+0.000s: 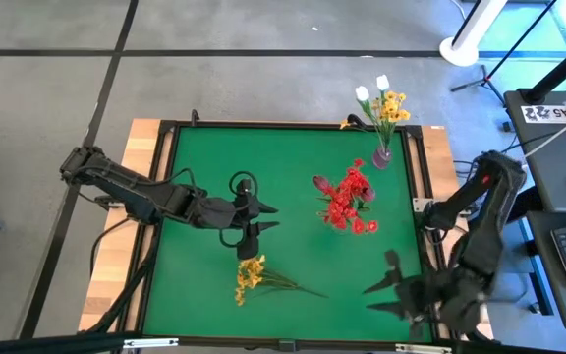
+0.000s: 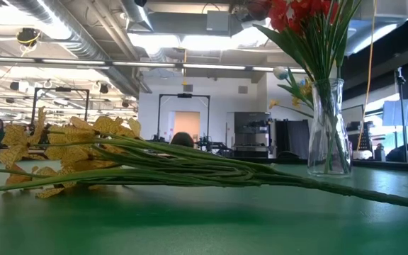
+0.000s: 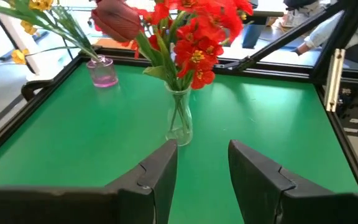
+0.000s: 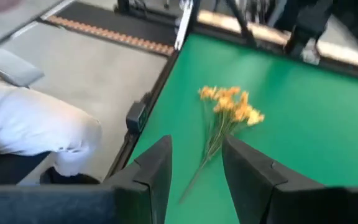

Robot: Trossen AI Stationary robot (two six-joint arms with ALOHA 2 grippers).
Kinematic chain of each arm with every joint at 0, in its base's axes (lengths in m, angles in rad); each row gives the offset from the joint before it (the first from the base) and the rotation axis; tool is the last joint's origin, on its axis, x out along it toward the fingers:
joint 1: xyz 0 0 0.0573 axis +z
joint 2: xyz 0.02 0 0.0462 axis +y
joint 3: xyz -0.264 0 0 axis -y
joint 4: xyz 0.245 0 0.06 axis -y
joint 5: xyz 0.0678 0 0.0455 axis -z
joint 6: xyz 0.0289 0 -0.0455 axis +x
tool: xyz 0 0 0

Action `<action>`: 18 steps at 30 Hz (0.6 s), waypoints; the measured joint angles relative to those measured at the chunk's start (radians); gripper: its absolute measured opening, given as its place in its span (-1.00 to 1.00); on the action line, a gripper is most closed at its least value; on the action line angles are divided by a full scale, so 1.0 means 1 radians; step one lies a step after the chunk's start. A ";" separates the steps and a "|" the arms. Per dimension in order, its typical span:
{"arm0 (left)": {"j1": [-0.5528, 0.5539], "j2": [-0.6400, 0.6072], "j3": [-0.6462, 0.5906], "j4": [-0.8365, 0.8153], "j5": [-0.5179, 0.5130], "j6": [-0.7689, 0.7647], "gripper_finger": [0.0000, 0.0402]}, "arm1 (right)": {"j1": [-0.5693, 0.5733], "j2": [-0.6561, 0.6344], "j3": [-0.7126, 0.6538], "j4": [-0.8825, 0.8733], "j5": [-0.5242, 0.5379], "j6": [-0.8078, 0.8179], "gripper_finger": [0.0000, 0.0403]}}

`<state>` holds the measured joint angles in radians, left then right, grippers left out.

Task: Sort flowers into vase by color
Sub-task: Put the yellow flowers into the purple vase

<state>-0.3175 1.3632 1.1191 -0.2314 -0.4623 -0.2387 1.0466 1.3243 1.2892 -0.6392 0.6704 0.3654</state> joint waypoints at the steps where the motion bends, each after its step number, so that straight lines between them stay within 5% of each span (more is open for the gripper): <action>1: 0.001 0.000 0.000 0.000 -0.001 -0.007 -0.31 | -0.006 0.027 0.000 0.005 -0.005 0.021 -0.30; 8: 0.001 0.000 0.000 0.000 -0.002 -0.016 -0.31 | -0.070 0.203 -0.001 0.109 -0.021 0.140 -0.30; 18: -0.022 0.000 0.000 0.018 0.011 -0.017 -0.31 | -0.269 0.454 -0.001 0.358 -0.324 0.233 -0.30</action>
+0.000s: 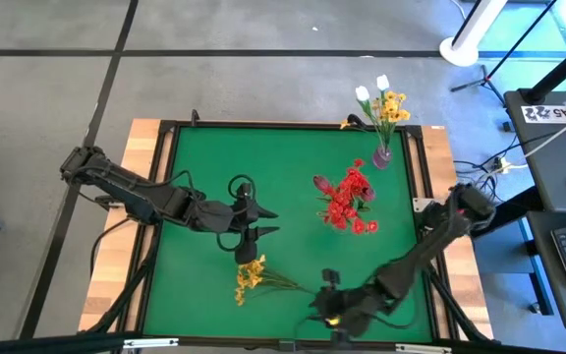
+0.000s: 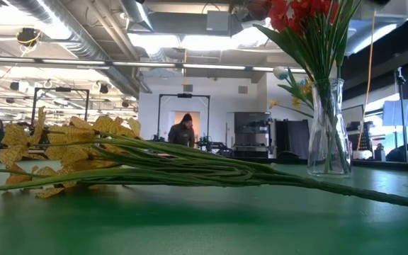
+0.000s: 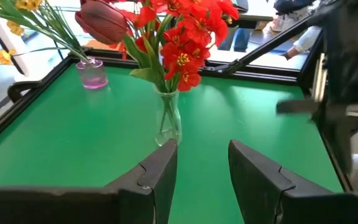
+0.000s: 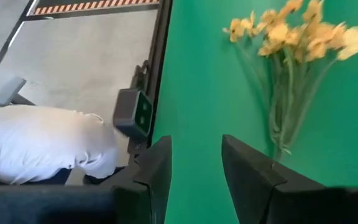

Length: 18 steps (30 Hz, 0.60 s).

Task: Sort flowers into vase by color
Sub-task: Put the yellow flowers into the purple vase

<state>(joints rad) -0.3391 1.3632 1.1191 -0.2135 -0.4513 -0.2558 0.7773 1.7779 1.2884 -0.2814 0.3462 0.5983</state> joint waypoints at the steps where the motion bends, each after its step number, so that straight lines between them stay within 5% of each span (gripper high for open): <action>1: -0.004 0.000 0.000 0.000 0.000 0.000 -0.31 | -0.018 0.024 0.000 0.022 -0.022 0.001 -0.30; 18: -0.072 0.000 0.000 -0.001 0.000 -0.013 -0.31 | -0.221 0.261 0.001 -0.008 -0.181 0.109 -0.22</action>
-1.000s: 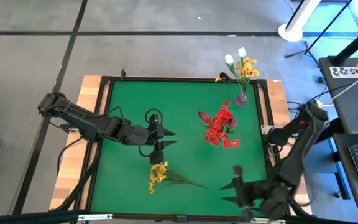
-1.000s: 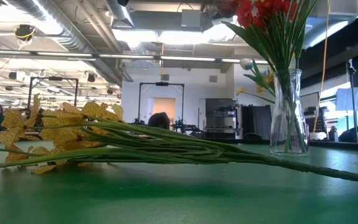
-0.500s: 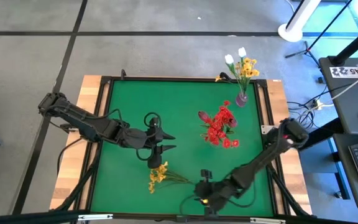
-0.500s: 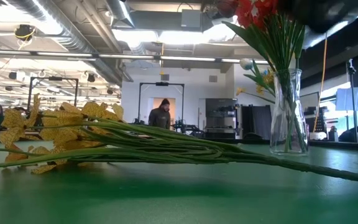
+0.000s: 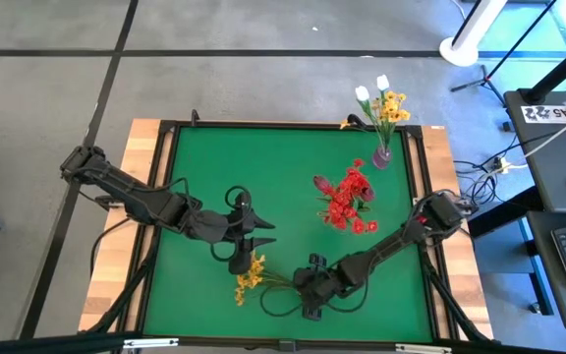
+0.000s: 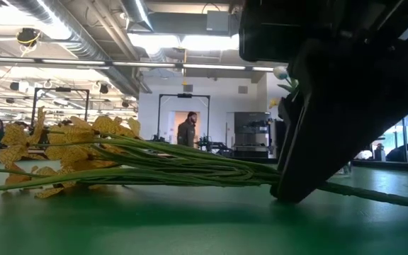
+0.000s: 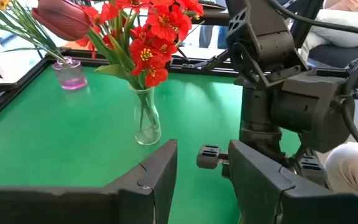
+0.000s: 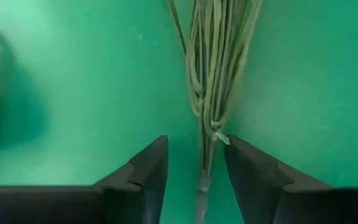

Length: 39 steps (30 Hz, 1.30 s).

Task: Sort flowers into vase by color
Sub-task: Put the yellow flowers into the purple vase

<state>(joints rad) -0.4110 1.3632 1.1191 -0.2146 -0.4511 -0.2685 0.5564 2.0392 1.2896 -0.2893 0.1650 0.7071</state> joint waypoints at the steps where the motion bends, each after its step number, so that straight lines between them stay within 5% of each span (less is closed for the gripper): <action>1: 0.000 0.000 0.000 -0.001 0.000 -0.001 -0.31 | -0.003 0.003 0.000 0.002 -0.005 0.000 -0.18; 8: 0.000 0.000 0.000 -0.005 0.000 -0.003 -0.31 | -0.006 0.004 0.002 0.000 -0.016 -0.008 -0.13; 17: 0.000 0.000 0.000 -0.005 -0.001 -0.012 -0.31 | -0.009 0.005 0.002 -0.019 -0.027 -0.034 -0.92; 29: -0.003 -0.003 0.000 -0.025 -0.044 0.000 -0.31 | 0.048 -0.105 -0.001 -0.022 0.004 -0.050 -0.93; 34: -0.055 -0.089 0.000 -0.021 -0.232 0.066 -0.31 | 0.135 -0.256 -0.002 -0.044 0.109 -0.071 -0.94; 39: -0.088 -0.170 0.000 0.033 -0.262 0.119 -0.31 | 0.236 -0.442 -0.001 0.046 0.248 -0.211 -0.94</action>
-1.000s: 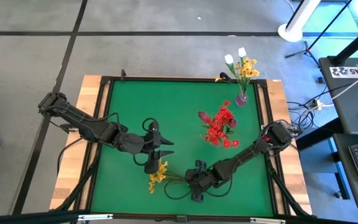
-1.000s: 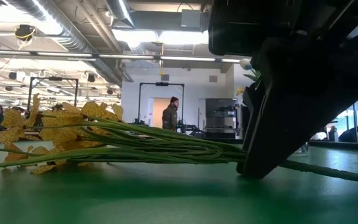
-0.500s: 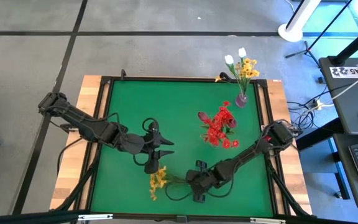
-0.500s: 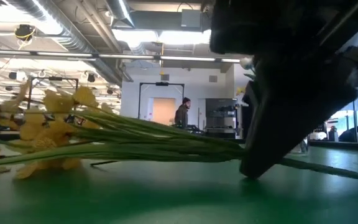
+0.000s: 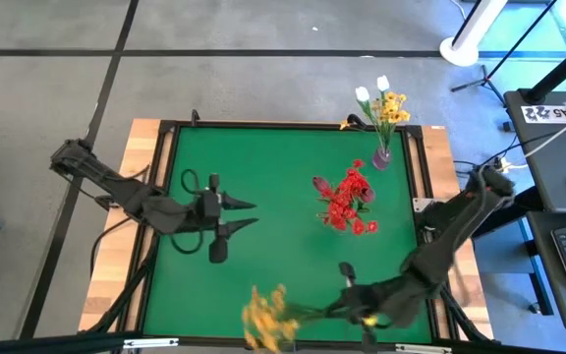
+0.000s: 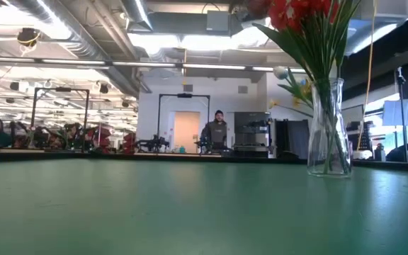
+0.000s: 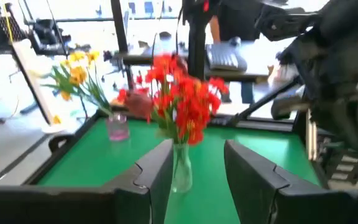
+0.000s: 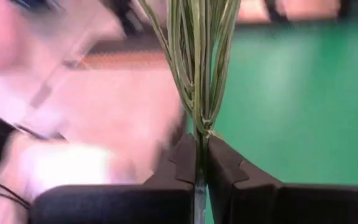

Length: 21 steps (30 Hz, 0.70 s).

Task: Sort flowers into vase by color
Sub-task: Put the yellow flowers into the purple vase

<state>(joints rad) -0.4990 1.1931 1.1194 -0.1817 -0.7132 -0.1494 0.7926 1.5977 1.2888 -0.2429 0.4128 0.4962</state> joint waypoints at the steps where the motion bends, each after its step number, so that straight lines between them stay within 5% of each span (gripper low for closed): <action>1: -0.004 -0.010 0.000 0.006 0.000 0.006 -0.31 | 0.015 -0.029 0.000 0.046 0.010 -0.057 -0.94; 5: -0.006 -0.018 0.000 0.021 0.000 0.022 -0.31 | 0.048 -0.117 0.001 0.268 -0.001 -0.372 -0.94; 10: 0.009 0.020 0.000 0.020 -0.001 0.019 -0.31 | 0.006 -0.188 0.001 0.456 -0.239 -0.651 -0.94; 14: 0.011 0.059 0.000 0.018 0.000 -0.005 -0.31 | -0.136 -0.212 0.002 0.485 -0.422 -0.674 -0.94; 21: 0.010 0.122 0.000 0.017 0.001 -0.024 -0.31 | -0.475 -0.234 0.012 0.426 -0.522 -0.619 -0.94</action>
<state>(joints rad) -0.4889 1.3151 1.1194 -0.1646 -0.7124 -0.1737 0.3176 1.3634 1.3008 0.1832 -0.1089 -0.1231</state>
